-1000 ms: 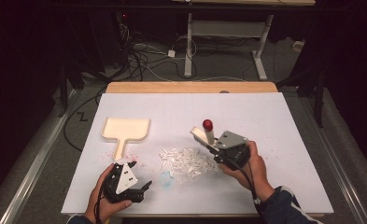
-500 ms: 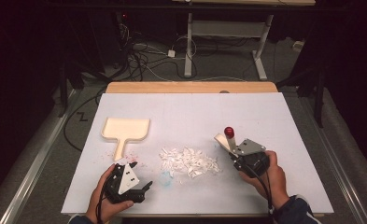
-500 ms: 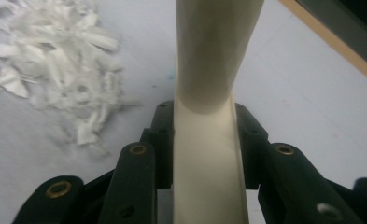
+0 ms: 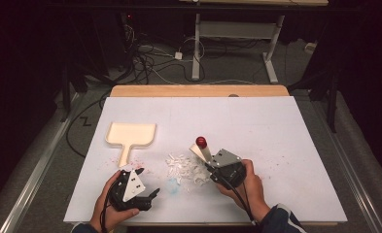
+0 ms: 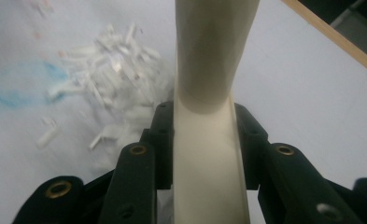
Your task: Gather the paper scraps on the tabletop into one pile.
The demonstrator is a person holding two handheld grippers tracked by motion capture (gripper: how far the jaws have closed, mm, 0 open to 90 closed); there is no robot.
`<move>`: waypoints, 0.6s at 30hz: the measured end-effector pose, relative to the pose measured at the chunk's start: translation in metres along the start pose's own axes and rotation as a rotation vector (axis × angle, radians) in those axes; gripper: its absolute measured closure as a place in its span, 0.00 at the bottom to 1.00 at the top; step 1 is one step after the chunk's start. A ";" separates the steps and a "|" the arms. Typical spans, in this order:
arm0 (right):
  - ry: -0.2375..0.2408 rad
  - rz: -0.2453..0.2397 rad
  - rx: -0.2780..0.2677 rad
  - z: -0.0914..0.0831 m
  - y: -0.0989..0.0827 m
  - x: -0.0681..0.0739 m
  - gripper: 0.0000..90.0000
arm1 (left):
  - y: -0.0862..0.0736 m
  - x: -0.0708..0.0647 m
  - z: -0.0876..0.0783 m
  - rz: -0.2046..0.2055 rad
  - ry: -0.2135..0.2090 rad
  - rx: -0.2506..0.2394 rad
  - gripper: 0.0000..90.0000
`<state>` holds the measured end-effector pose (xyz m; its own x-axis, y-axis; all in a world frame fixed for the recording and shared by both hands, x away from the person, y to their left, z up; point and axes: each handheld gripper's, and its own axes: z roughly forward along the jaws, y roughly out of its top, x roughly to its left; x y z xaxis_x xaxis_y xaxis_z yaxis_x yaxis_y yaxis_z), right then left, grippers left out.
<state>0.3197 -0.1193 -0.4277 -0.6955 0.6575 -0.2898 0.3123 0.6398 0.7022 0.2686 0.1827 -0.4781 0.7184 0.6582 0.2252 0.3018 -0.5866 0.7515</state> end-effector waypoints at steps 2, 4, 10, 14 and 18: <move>0.017 0.029 -0.017 0.004 0.007 0.001 0.76 | 0.000 0.000 0.000 -0.005 0.001 -0.001 0.20; -0.005 0.028 -0.039 0.008 0.013 0.001 0.76 | 0.000 0.000 -0.001 -0.003 0.001 -0.001 0.20; -0.008 0.070 -0.086 -0.002 0.018 -0.018 0.76 | -0.001 0.000 -0.001 -0.001 0.003 0.008 0.20; 0.035 0.096 -0.139 -0.021 0.015 -0.033 0.76 | -0.002 0.003 -0.005 -0.007 0.020 0.001 0.20; 0.160 0.098 -0.180 -0.034 0.009 -0.036 0.76 | -0.004 0.008 -0.011 -0.033 0.046 -0.021 0.19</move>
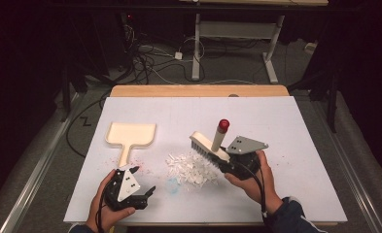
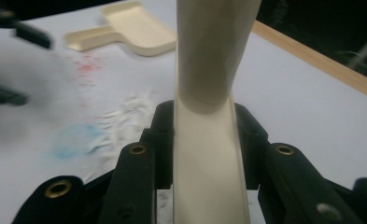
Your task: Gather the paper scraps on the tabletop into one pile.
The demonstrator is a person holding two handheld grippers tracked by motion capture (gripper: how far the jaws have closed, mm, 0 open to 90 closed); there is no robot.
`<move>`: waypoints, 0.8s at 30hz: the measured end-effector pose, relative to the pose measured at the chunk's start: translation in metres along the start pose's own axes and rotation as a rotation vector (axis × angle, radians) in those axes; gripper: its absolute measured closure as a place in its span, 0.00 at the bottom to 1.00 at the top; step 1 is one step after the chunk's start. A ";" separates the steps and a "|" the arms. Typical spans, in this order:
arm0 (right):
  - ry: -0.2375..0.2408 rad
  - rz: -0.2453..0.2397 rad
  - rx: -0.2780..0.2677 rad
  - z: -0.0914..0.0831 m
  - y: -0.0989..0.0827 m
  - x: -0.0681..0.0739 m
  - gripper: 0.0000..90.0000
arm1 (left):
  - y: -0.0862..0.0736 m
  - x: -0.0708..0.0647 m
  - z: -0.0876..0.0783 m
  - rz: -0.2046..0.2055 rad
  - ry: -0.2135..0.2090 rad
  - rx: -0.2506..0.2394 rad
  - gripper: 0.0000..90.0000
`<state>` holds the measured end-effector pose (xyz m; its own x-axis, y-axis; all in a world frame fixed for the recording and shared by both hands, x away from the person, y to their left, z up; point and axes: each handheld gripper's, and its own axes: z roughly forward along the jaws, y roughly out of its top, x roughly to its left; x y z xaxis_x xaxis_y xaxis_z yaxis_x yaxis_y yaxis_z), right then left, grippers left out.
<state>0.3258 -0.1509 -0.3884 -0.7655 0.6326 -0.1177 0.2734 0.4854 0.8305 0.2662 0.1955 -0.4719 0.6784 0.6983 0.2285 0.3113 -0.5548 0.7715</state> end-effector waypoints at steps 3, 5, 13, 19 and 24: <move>0.082 -0.027 -0.002 -0.006 -0.003 0.010 0.76 | -0.002 0.003 -0.005 -0.023 0.022 -0.020 0.20; 0.137 -0.033 0.005 -0.007 -0.005 0.018 0.76 | -0.003 0.004 -0.008 -0.020 0.041 -0.033 0.20; 0.282 -0.061 0.050 0.016 -0.010 0.053 0.76 | -0.005 -0.011 -0.016 -0.007 0.050 -0.042 0.19; 0.342 -0.102 0.099 0.035 -0.015 0.069 0.76 | -0.008 -0.009 -0.020 -0.012 0.047 -0.056 0.19; 0.325 -0.107 0.100 0.043 -0.014 0.062 0.76 | -0.009 -0.014 -0.016 0.000 0.019 -0.020 0.19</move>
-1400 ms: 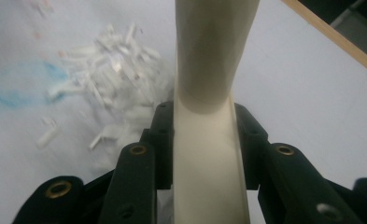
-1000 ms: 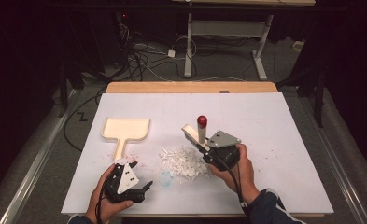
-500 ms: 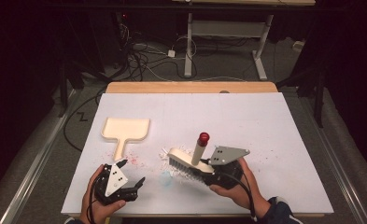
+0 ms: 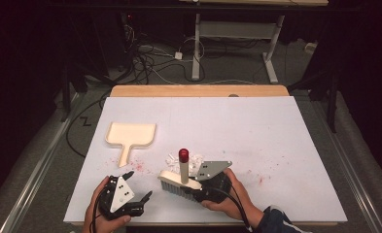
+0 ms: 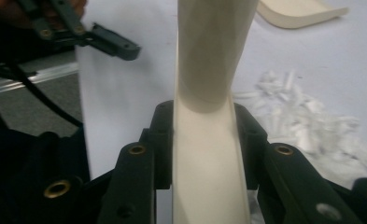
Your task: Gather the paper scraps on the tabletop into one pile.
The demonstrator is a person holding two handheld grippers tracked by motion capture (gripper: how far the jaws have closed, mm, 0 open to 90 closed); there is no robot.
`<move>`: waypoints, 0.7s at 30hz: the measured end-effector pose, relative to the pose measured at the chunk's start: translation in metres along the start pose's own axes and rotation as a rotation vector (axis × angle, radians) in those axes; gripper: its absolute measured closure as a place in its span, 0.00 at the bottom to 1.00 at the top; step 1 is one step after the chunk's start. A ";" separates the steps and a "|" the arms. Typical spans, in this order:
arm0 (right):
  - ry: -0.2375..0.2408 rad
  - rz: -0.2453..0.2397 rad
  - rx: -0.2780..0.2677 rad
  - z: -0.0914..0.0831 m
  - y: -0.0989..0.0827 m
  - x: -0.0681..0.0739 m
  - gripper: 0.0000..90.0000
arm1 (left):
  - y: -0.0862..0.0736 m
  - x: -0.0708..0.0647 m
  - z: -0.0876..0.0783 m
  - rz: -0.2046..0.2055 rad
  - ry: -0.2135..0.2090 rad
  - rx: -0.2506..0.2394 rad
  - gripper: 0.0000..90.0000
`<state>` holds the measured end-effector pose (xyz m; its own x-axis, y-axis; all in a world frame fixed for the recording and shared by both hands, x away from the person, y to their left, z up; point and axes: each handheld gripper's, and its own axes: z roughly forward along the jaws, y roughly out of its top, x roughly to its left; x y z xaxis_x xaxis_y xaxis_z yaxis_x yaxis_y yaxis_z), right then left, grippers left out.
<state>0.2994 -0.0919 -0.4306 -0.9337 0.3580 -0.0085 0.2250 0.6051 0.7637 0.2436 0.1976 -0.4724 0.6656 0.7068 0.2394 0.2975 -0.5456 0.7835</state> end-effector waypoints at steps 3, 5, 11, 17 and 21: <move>-0.026 0.007 0.007 -0.001 0.000 -0.008 0.75 | 0.000 -0.003 0.003 0.019 -0.011 0.016 0.19; -0.049 0.029 0.012 -0.002 -0.001 -0.016 0.75 | 0.001 -0.004 0.004 0.031 -0.014 0.024 0.19; -0.170 0.069 0.025 -0.009 0.000 -0.036 0.76 | 0.001 -0.008 0.006 0.062 -0.010 0.042 0.19; -0.174 0.091 -0.036 -0.012 0.009 -0.033 0.76 | 0.002 -0.011 0.008 0.077 -0.012 0.054 0.19; -0.144 0.081 -0.067 -0.003 0.026 -0.020 0.76 | 0.003 -0.014 0.009 0.098 -0.017 0.061 0.19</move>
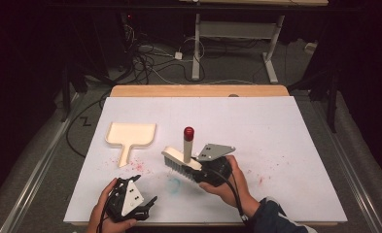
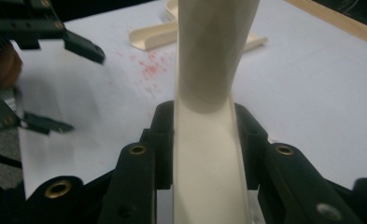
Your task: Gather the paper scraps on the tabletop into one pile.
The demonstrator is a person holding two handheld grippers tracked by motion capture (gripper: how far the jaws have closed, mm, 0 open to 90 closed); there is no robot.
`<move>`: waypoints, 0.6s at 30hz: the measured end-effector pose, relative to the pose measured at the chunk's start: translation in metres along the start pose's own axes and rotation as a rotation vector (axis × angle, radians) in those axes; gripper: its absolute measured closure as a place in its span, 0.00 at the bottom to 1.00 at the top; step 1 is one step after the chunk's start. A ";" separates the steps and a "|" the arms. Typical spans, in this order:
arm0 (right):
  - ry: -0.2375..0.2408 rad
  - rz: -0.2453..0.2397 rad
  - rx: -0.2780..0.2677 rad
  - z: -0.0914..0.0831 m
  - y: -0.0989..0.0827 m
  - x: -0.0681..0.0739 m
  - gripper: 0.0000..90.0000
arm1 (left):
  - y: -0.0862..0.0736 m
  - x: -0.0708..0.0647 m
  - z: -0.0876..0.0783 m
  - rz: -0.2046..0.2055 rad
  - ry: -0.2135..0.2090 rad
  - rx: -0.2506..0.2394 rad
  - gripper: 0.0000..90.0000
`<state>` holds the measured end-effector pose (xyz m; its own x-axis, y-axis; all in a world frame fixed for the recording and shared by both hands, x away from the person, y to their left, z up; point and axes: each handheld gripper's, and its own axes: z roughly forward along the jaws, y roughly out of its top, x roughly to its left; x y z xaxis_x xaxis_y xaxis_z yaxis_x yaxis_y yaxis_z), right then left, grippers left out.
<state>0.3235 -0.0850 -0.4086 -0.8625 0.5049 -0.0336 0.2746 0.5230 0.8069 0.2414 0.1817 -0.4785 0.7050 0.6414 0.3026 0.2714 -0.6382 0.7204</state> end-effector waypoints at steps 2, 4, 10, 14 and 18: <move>0.027 0.008 -0.001 0.008 0.005 0.007 0.76 | 0.000 -0.002 0.001 0.009 -0.004 0.005 0.19; 0.030 0.003 0.010 0.017 0.009 0.015 0.76 | 0.000 -0.004 0.003 0.041 0.002 0.026 0.19; -0.024 -0.027 0.078 0.042 0.011 0.024 0.76 | 0.001 -0.012 0.009 0.118 -0.011 0.061 0.18; -0.074 0.002 0.093 0.042 0.007 0.012 0.76 | 0.001 -0.011 0.008 0.114 -0.014 0.059 0.18; -0.135 0.017 0.101 0.033 0.001 -0.002 0.75 | 0.002 -0.009 0.007 0.081 -0.025 0.035 0.18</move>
<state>0.3398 -0.0633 -0.4268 -0.7943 0.5985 -0.1049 0.3362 0.5767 0.7446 0.2401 0.1718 -0.4848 0.7414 0.5769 0.3429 0.2356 -0.7022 0.6719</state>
